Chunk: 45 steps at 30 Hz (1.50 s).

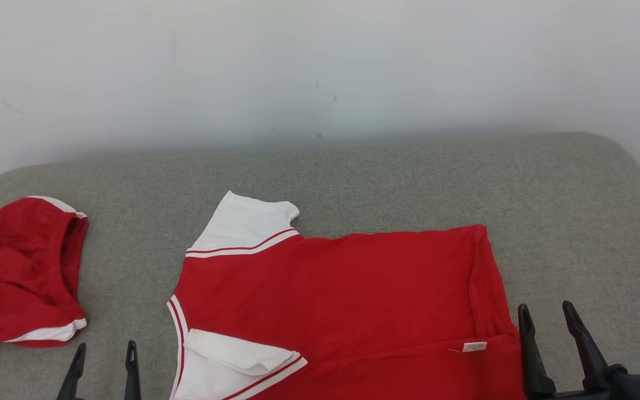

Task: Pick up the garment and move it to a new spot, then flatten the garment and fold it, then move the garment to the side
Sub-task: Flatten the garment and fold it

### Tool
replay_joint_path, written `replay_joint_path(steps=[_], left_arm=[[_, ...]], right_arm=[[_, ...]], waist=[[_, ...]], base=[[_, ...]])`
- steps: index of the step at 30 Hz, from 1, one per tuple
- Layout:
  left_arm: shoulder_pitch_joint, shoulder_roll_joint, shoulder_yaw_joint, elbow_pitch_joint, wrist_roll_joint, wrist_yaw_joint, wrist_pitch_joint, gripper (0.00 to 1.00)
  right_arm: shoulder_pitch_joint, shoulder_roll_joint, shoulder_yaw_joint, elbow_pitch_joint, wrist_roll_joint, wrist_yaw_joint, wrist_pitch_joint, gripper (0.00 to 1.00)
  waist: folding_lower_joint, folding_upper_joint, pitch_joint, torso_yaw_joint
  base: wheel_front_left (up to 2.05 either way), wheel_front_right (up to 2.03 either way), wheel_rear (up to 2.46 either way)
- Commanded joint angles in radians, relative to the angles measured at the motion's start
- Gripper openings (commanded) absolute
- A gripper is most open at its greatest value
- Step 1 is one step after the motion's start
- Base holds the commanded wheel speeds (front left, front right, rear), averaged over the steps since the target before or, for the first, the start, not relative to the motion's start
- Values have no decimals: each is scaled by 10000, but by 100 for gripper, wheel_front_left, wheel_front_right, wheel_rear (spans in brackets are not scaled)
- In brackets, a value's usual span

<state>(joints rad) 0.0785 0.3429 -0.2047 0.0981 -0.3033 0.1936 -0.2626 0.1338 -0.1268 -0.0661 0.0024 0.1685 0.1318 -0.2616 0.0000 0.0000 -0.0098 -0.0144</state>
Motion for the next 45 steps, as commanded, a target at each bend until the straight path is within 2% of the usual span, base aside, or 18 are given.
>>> replay_joint_path(steps=[1,12,21,25,33,41,45], left_arm=[[106,-24,31,-5,2,-20,-29,100],[112,-141,69,169,37,-258,-29,100],[34,-216,166,268,-104,-363,-30,100],[-469,-58,157,349,-157,-526,134,100],[-2714,422,326,415,-558,-1219,937,100],[-5804,1034,270,1542,-915,-2098,2401,100],[-6841,1156,149,2189,-949,-2384,2822,100]], right_arm=[[78,76,0,22,-81,-25,-39,100],[75,133,304,330,-395,-25,-25,100],[-36,103,472,653,-35,-25,-25,100],[-505,-278,798,1064,249,-25,14,100],[-2872,-833,1238,2294,971,-25,346,100],[-5885,-644,1833,4346,1236,-25,550,100],[-6844,-524,2186,5151,1301,-25,547,100]], waist=[[0,0,-12,-3],[0,0,-41,58],[0,0,11,-30],[0,0,174,-301],[0,0,1456,-1038],[0,0,2959,-1786],[0,0,3364,-2051]], base=[[0,0,0],[0,0,0],[0,0,0],[0,0,0],[0,0,0],[0,0,0],[0,0,0]])
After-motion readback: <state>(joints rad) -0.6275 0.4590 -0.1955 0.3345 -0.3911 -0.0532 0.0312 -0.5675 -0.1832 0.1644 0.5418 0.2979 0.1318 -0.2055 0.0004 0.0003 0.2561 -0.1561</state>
